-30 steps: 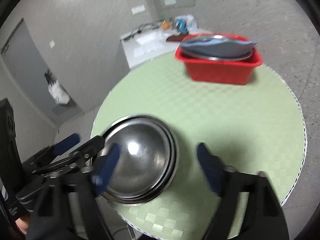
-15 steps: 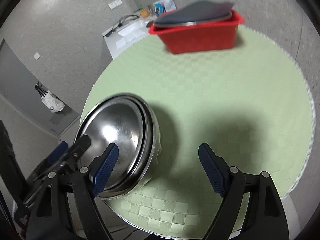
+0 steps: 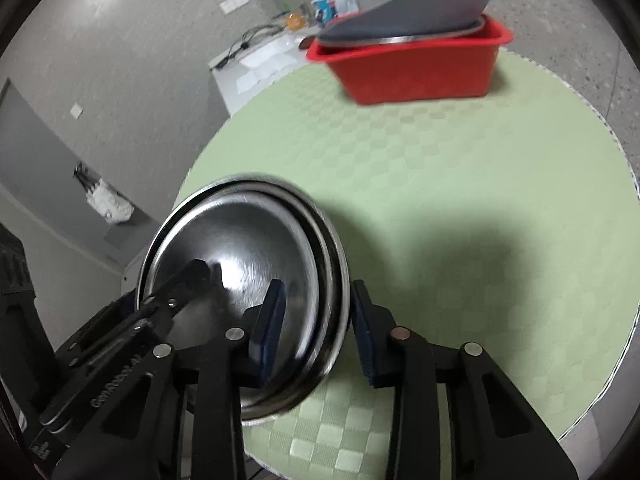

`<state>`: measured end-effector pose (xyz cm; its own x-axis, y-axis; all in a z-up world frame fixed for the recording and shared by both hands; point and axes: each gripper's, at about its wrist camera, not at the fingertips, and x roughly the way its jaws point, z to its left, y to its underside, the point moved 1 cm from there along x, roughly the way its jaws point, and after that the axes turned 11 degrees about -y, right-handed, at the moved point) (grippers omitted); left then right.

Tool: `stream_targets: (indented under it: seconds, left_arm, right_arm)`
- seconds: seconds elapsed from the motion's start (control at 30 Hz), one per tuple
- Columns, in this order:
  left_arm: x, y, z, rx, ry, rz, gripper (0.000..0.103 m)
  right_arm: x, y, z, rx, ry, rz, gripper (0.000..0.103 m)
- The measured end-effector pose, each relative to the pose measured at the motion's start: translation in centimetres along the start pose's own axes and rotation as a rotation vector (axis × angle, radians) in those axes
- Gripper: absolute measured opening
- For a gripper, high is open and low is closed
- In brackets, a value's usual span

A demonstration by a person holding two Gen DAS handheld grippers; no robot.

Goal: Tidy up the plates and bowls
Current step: 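Grasp the stacked steel bowls with both grippers and lift toward the red basin, then regrip the rim of the nested steel bowls with both grippers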

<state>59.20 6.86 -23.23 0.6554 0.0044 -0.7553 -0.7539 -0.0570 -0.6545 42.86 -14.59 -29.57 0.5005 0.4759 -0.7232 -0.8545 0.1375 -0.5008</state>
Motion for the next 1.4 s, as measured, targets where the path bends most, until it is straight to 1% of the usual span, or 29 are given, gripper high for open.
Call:
stream_targets:
  seconds: [0.07,0.2,0.33,0.4,0.43,0.47,0.5,0.53,0.57,0.6,0.63,0.67,0.73,0.77,0.8,0.83,0.87,0.9,0.97,1.03,1.1,1.13,1.17,1.2,1.23,1.27,1.3,1.33,1.4]
  left_arm:
    - [0.1,-1.5,-0.2,0.018,0.03,-0.03,0.036]
    - [0.4,-4.6,-0.5,0.064,0.085,-0.087,0.036]
    - [0.6,-7.6,-0.7,0.096,0.149,-0.118,0.036]
    - [0.5,-9.0,-1.0,0.104,0.179,-0.143,0.035]
    - [0.5,-9.7,-1.3,0.106,0.206,-0.149,0.031]
    - [0.5,-10.4,-1.5,0.112,0.251,-0.152,0.012]
    - [0.6,-10.9,-2.1,0.132,0.286,-0.158,0.014]
    - [0.7,-10.9,-2.7,0.148,0.247,-0.215,0.013]
    - [1.7,-11.3,-3.0,0.138,0.234,-0.252,0.01]
    - [3.1,-11.8,-3.0,0.12,0.271,-0.208,0.013]
    - [5.7,-11.6,-2.5,0.075,0.318,-0.127,0.013]
    - [7.4,-11.2,-2.4,0.073,0.306,-0.075,0.009]
    - [9.0,-10.4,-2.2,0.116,0.275,-0.081,0.009]
    - [9.8,-10.3,-1.8,0.108,0.283,-0.071,0.013]
    - [10.7,-10.2,-1.9,0.113,0.263,-0.05,0.013]
    - [11.6,-10.1,-2.0,0.123,0.252,-0.014,0.01]
    - [12.2,-10.1,-2.0,0.117,0.252,0.01,0.011]
    - [12.9,-10.1,-1.8,0.108,0.243,0.028,0.011]
    - [13.8,-10.1,-1.6,0.103,0.23,0.052,0.011]
    - [13.6,-10.3,-1.5,0.11,0.232,0.035,0.013]
    - [13.0,-10.9,-1.6,0.125,0.214,0.003,0.014]
    - [12.6,-11.2,-1.3,0.123,0.221,-0.011,0.016]
    - [12.3,-11.2,-1.5,0.121,0.218,-0.021,0.02]
    - [12.0,-11.5,-1.1,0.107,0.213,-0.028,0.028]
    - [11.7,-11.8,-0.4,0.082,0.209,-0.047,0.035]
    - [11.5,-12.1,0.1,0.065,0.196,-0.065,0.05]
    - [11.2,-11.9,0.0,0.057,0.182,-0.072,0.052]
    - [10.9,-11.2,0.6,0.044,0.17,-0.075,0.052]
    - [11.1,-10.6,1.8,0.02,0.147,-0.046,0.05]
  right_arm:
    - [-0.4,-0.9,0.0,0.012,0.007,-0.028,0.033]
    - [-1.9,-3.1,0.4,0.022,0.032,-0.117,0.033]
    - [-3.3,-5.4,0.7,0.048,0.055,-0.196,0.033]
    - [-4.1,-6.3,0.9,0.055,0.063,-0.227,0.033]
    - [-4.4,-6.9,1.0,0.057,0.065,-0.238,0.033]
    - [-5.0,-7.5,1.2,0.055,0.062,-0.254,0.031]
    - [-5.3,-8.1,1.5,0.048,0.042,-0.264,0.023]
    - [-5.3,-8.9,2.1,0.033,0.012,-0.269,0.008]
    - [-5.3,-9.5,2.8,0.011,0.028,-0.27,0.009]
    - [-4.8,-10.2,3.5,-0.02,0.11,-0.265,0.001]
    - [-4.2,-11.0,2.8,-0.009,0.097,-0.252,0.0]
    - [-3.5,-11.8,1.4,0.039,0.1,-0.247,0.0]
    - [-2.7,-12.0,-0.2,0.068,0.098,-0.237,0.001]
    - [-2.3,-11.9,-0.5,0.043,0.128,-0.236,0.004]
    - [-2.0,-11.8,-0.7,0.036,0.135,-0.225,0.004]
    - [-1.5,-11.8,-0.7,0.025,0.117,-0.209,0.004]
    - [-0.7,-11.8,-0.6,0.005,0.12,-0.183,0.003]
    - [0.0,-11.8,-0.8,-0.008,0.131,-0.173,0.003]
    - [0.9,-12.0,-1.7,0.001,0.126,-0.163,0.003]
    - [1.4,-12.1,-1.9,-0.022,0.146,-0.149,0.004]
    - [1.2,-12.1,-1.9,-0.028,0.119,-0.157,0.004]
    - [1.3,-12.1,-1.9,-0.027,0.116,-0.156,0.006]
    - [1.2,-12.1,-2.0,-0.024,0.117,-0.159,0.011]
    - [1.1,-12.1,-2.1,-0.024,0.112,-0.163,0.015]
    - [0.9,-12.1,-2.1,-0.019,0.108,-0.166,0.027]
    - [0.5,-12.1,-2.2,-0.011,0.111,-0.182,0.045]
    - [0.0,-12.1,-2.2,-0.008,0.113,-0.196,0.053]
    - [-0.3,-12.1,-2.2,-0.006,0.105,-0.21,0.063]
    - [-0.5,-12.0,-2.3,0.008,0.071,-0.21,0.064]
